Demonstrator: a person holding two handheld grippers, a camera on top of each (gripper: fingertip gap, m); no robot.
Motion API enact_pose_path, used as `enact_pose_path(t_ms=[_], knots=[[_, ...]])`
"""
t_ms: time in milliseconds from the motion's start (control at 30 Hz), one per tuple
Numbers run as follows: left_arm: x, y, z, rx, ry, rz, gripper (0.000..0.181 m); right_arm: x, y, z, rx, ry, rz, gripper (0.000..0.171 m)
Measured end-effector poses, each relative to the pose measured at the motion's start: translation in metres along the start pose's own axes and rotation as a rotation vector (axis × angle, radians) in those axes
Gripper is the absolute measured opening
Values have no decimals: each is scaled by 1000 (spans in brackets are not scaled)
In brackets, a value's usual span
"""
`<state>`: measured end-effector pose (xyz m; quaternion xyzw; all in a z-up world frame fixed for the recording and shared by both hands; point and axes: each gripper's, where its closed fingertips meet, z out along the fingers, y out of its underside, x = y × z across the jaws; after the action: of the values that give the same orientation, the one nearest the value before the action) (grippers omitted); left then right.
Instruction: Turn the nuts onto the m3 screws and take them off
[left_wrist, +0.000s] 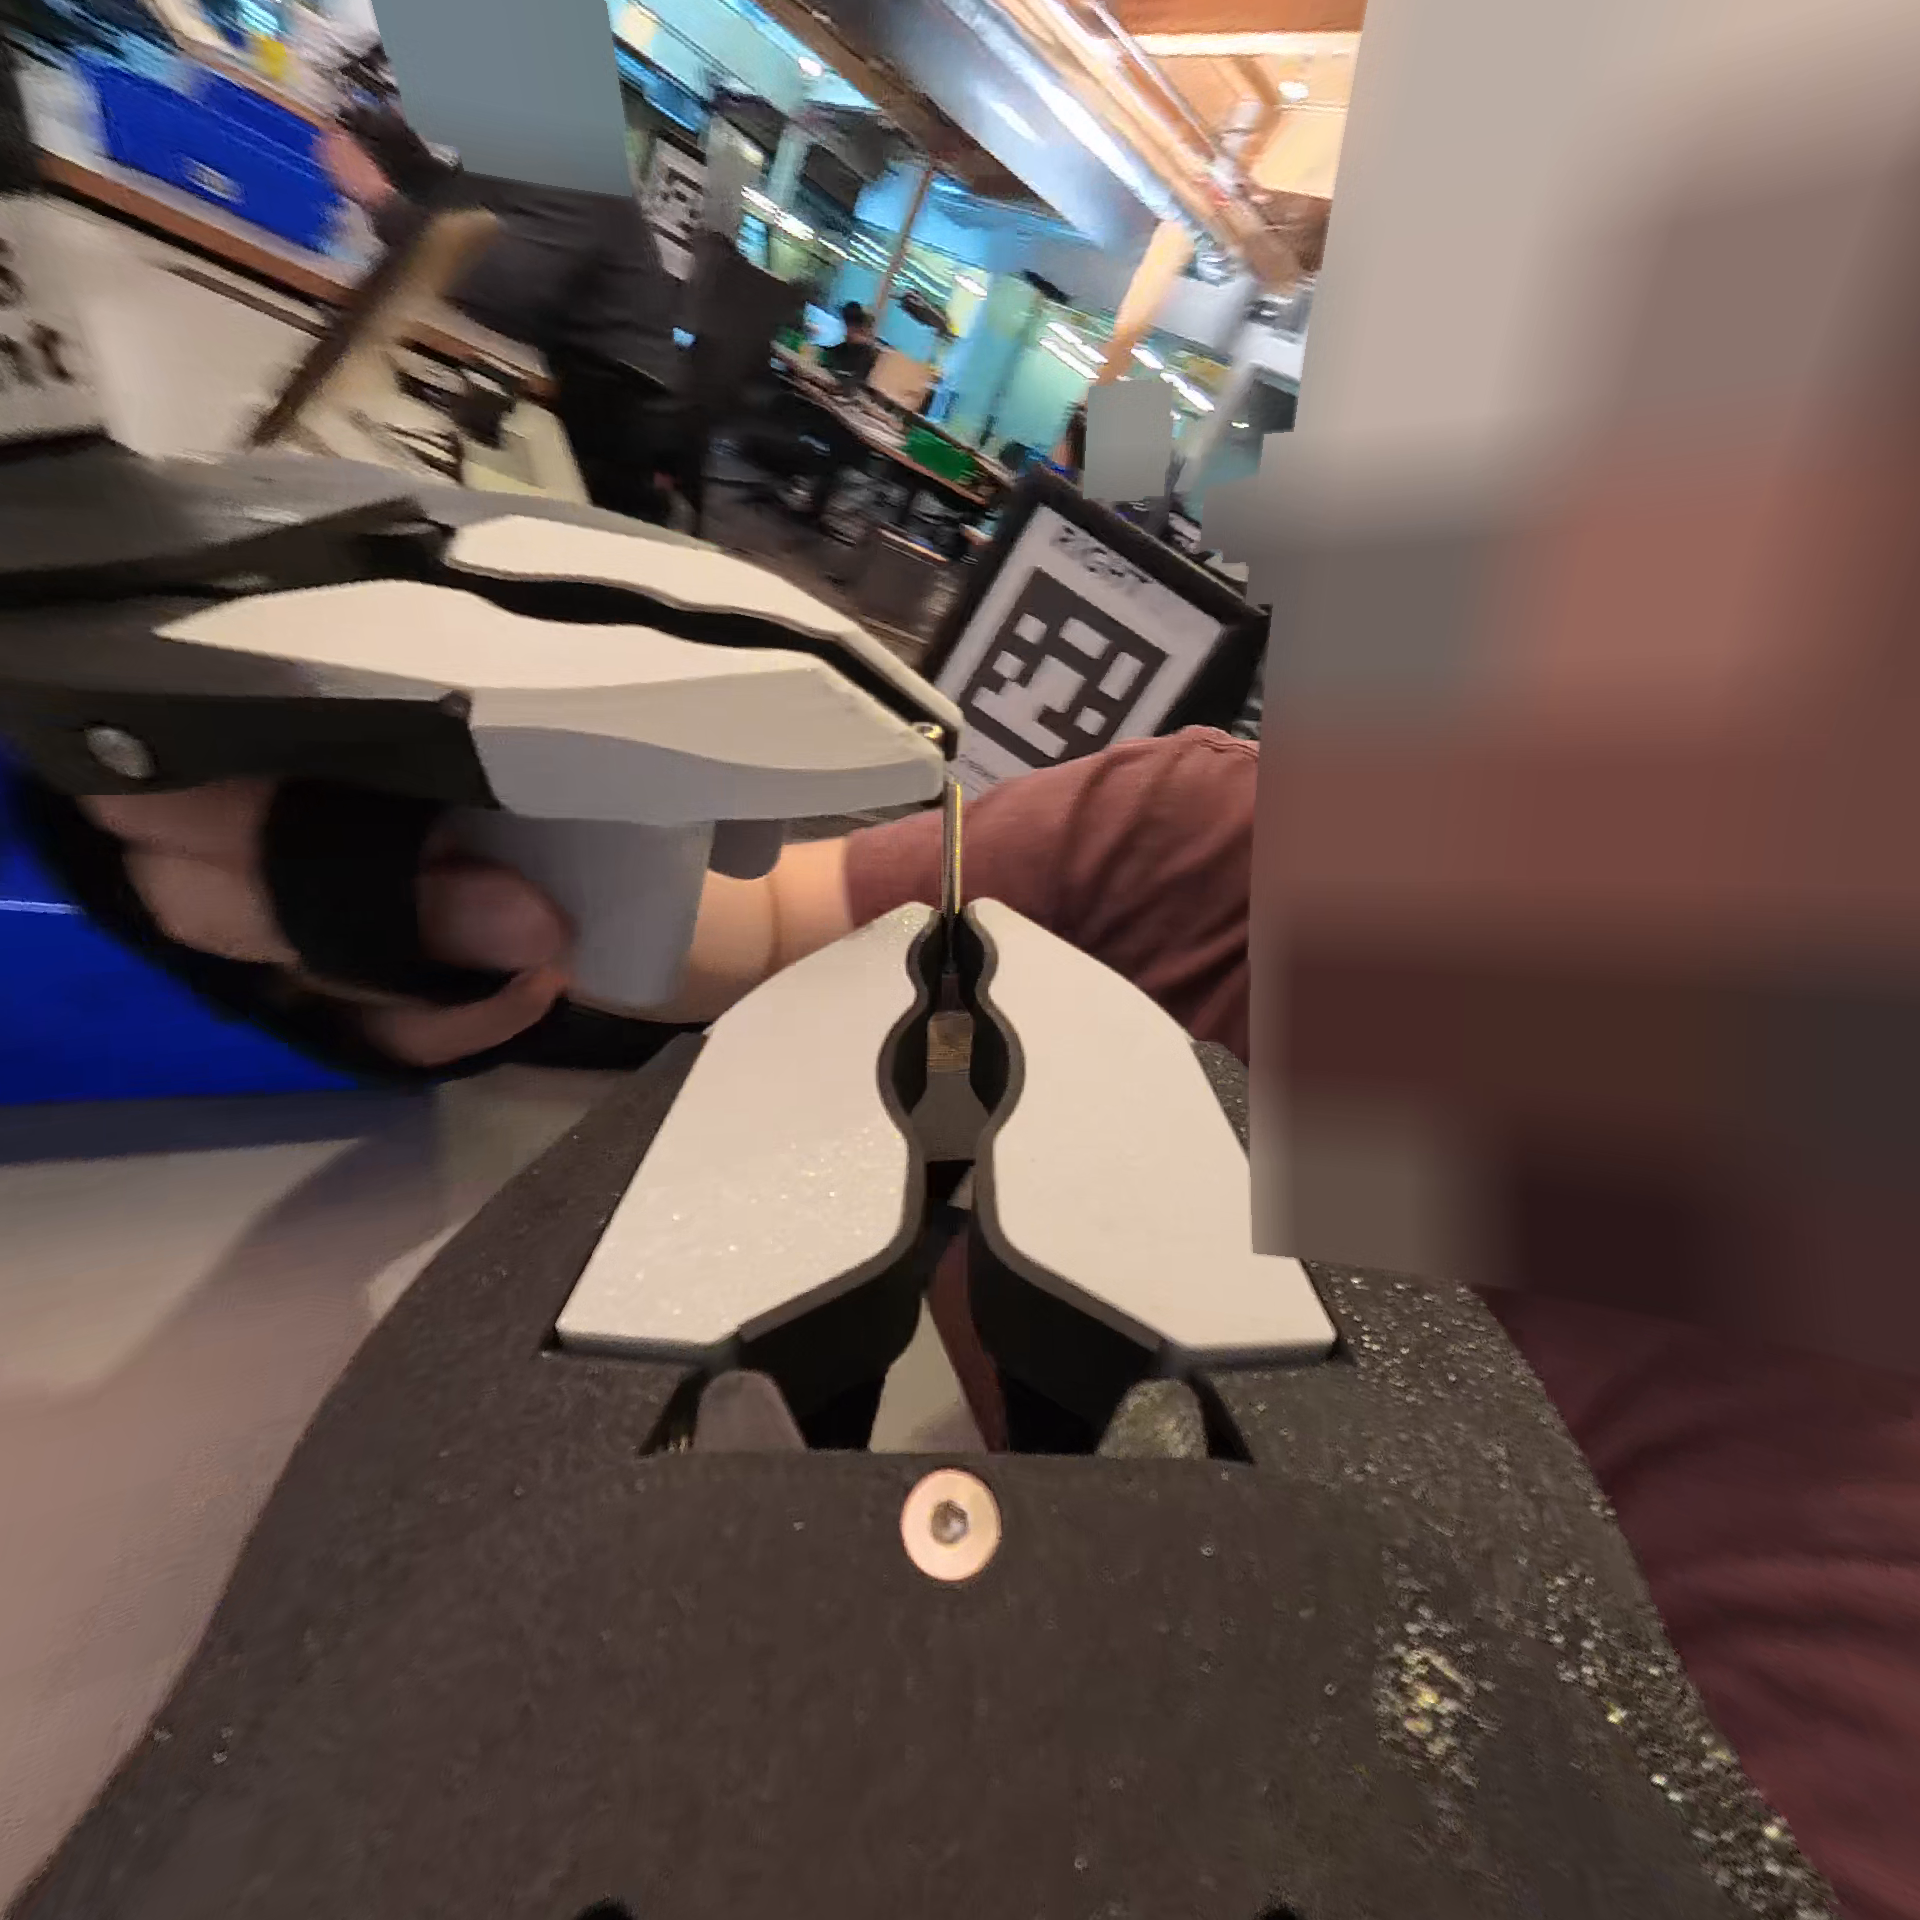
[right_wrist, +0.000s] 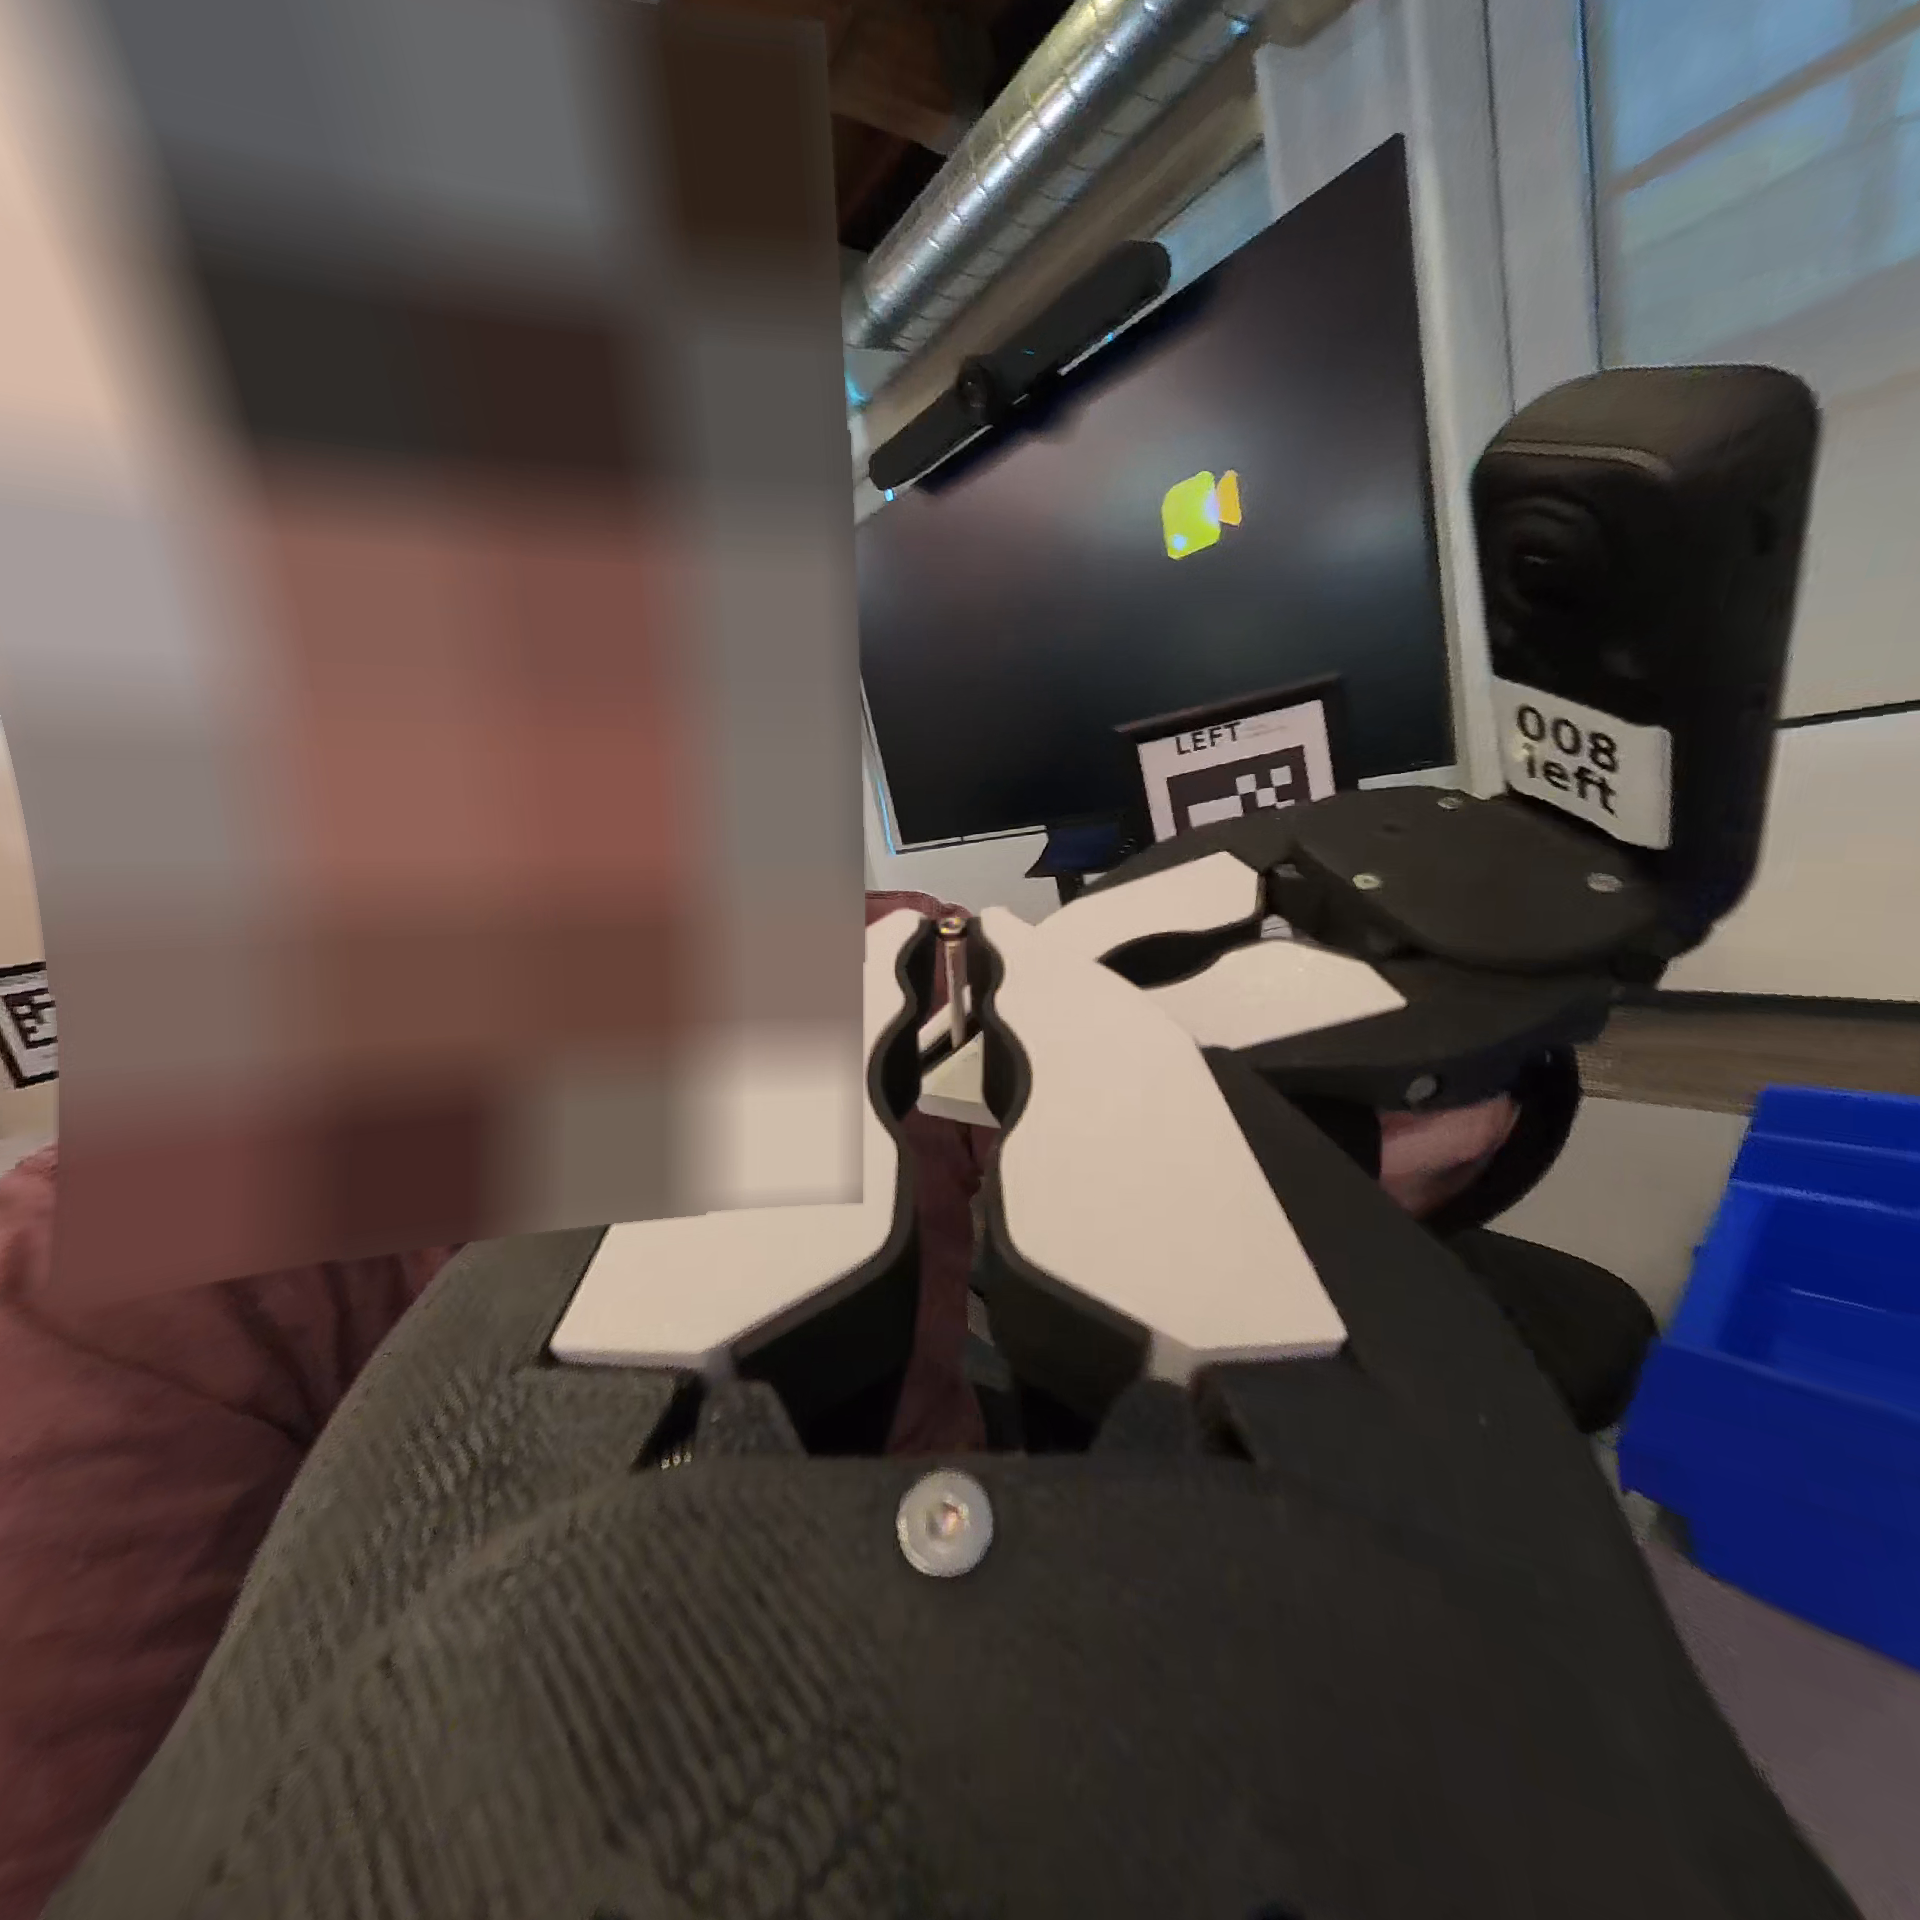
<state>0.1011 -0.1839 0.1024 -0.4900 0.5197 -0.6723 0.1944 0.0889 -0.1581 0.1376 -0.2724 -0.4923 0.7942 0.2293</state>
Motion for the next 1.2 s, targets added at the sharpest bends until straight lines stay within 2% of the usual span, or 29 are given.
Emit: enact_pose_path(t_ms=[167,233,267,333,433,500,533,633,767,900,1100,1200], knots=[[-13,9,3,-52,-70,22,2,0,-3,-1,-30,56,-37,6],[-15,7,-1,-49,-102,34,2,1,-10,-12,-101,182,-62,6],[-18,5,-4,-48,-136,42,2,6,-10,-25,-183,321,-78,6],[-25,5,-10,-55,-210,59,2,13,1,-74,-429,669,-69,6],[-29,4,-17,-70,-266,73,2,-10,31,-183,-791,1173,61,6],[-30,3,-19,-75,-284,83,2,-44,63,-250,-1009,1379,238,6],[-31,3,-20,-80,-291,86,2,-60,80,-273,-1081,1425,351,7],[-34,4,-23,-92,-318,91,2,-86,117,-316,-1128,1466,655,7],[-35,3,-27,-84,-326,89,2,-97,157,-336,-1151,1355,927,7],[-34,2,-28,-82,-331,92,2,-91,169,-329,-1100,1247,960,7],[-33,4,-26,-96,-327,95,2,-91,171,-333,-1052,1270,1010,7],[-33,5,-24,-103,-324,95,2,-91,172,-336,-1019,1281,1038,13]])
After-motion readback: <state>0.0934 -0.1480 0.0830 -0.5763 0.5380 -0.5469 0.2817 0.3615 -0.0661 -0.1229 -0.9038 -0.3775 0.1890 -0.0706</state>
